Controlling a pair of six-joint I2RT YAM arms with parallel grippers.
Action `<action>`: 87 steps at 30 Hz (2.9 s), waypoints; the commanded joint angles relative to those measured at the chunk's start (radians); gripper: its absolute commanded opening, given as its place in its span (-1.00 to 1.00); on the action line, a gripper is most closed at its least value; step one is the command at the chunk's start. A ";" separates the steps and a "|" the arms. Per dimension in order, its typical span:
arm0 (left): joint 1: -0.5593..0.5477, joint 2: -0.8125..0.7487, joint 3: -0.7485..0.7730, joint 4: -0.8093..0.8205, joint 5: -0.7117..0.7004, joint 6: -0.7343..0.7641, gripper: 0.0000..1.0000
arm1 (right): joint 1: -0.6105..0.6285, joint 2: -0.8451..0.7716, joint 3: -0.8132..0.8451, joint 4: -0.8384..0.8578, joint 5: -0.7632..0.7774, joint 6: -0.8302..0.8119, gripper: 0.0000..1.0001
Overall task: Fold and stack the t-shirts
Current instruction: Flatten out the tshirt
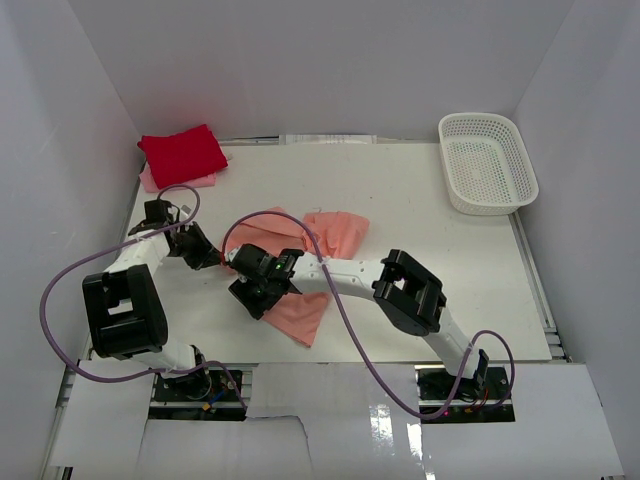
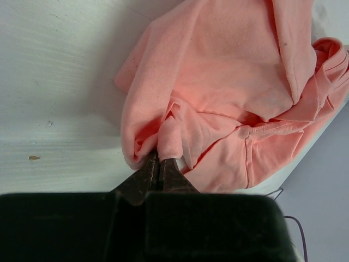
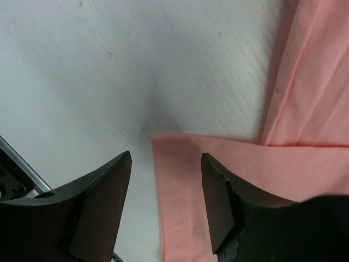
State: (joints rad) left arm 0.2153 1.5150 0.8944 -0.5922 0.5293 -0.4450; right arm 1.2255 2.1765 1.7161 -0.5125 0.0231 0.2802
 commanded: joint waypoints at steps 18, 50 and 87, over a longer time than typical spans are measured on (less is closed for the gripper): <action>0.027 -0.021 -0.014 0.017 0.032 0.025 -1.00 | 0.005 0.074 0.022 0.020 -0.012 0.004 -0.14; 0.067 -0.015 -0.017 0.022 0.055 0.035 -1.00 | 0.086 0.169 -0.001 -0.149 0.141 -0.018 -0.59; -0.036 -0.282 0.311 -0.054 -0.155 0.042 -1.00 | -0.576 -0.531 0.146 -0.093 0.624 -0.162 -0.85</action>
State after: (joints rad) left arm 0.1818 1.2442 1.1229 -0.6586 0.4225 -0.4000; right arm 0.6865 1.6989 1.7630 -0.6563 0.6018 0.1738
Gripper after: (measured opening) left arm 0.020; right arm 0.087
